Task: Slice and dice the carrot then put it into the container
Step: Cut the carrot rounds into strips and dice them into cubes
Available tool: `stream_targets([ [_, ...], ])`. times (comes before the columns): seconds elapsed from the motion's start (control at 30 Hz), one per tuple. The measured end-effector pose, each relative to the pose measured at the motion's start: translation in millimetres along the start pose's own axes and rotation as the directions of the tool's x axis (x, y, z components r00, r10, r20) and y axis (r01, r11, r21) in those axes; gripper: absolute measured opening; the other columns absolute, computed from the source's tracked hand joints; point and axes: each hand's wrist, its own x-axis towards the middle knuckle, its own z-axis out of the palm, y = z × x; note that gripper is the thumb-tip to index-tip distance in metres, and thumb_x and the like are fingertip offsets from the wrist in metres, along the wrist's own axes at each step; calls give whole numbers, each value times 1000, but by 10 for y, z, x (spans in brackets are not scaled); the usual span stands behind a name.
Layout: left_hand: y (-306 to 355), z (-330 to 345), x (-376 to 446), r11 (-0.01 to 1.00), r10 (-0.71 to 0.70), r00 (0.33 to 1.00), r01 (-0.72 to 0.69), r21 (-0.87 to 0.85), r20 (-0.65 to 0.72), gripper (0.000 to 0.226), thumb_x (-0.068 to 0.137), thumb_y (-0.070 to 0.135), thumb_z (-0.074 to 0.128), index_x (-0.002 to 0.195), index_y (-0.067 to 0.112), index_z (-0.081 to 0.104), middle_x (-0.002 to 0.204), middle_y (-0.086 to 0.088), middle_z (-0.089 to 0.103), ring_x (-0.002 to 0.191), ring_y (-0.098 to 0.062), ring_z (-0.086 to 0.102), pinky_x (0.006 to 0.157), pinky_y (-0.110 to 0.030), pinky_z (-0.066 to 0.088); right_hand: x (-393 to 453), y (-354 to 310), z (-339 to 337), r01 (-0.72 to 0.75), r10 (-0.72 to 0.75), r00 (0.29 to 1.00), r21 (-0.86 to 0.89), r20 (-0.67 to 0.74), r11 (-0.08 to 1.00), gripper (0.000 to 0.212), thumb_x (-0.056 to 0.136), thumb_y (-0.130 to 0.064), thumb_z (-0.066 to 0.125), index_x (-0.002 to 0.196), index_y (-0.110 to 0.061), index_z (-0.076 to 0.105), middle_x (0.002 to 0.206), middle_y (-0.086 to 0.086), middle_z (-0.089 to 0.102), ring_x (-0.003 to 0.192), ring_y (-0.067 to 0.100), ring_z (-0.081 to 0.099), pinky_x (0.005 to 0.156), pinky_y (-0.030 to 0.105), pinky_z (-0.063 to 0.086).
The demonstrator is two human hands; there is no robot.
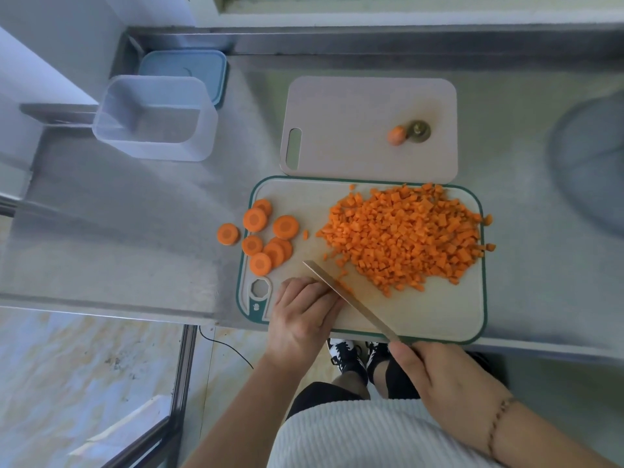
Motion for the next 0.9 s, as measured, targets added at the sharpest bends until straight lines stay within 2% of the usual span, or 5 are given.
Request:
stream_targets([
  [0.2,31,-15,28,1000,-23,1000,23,2,20,18,95,23,75,87,8,79,97,-3,74,91,-24,66,78,-42,53,263,-202,-62,-11,13,999,53,-31,999,64,85,-66,18,55,-15,40,48,0,43,47,11,42,54,27,37],
  [0.43,90,-82,-5,999,-42,997,44,-32,62,10,88,12,79,87,2,76,105,-13,69,90,-29,65,82,-40,52,-11,-58,-136,-31,32,999,122,-2,992,60,88,-64,23,53,-17,37,41,-7,42,44,8,42,53,20,38],
  [0.6,45,-51,-23,998,5,996,0,-65,87,6,87,3,78,92,0,77,103,-9,73,101,-28,67,86,-41,56,-66,131,-9,61,-55,997,117,-49,991,71,88,-75,17,61,-18,48,65,1,60,69,10,59,76,30,48],
  [0.77,43,-46,-5,995,12,998,-5,-99,64,10,93,6,71,92,0,78,99,-8,73,99,-24,65,88,-35,56,-5,-21,6,-5,5,1000,29,3,1000,63,85,-71,12,58,-22,41,52,0,47,54,12,48,60,25,43],
  [0.9,63,-63,24,994,-3,996,12,-106,86,5,89,2,76,93,0,78,100,-8,73,97,-26,67,86,-35,56,233,-182,9,17,-17,1000,-23,-3,1000,65,85,-68,14,57,-17,42,51,0,47,51,15,47,59,34,42],
])
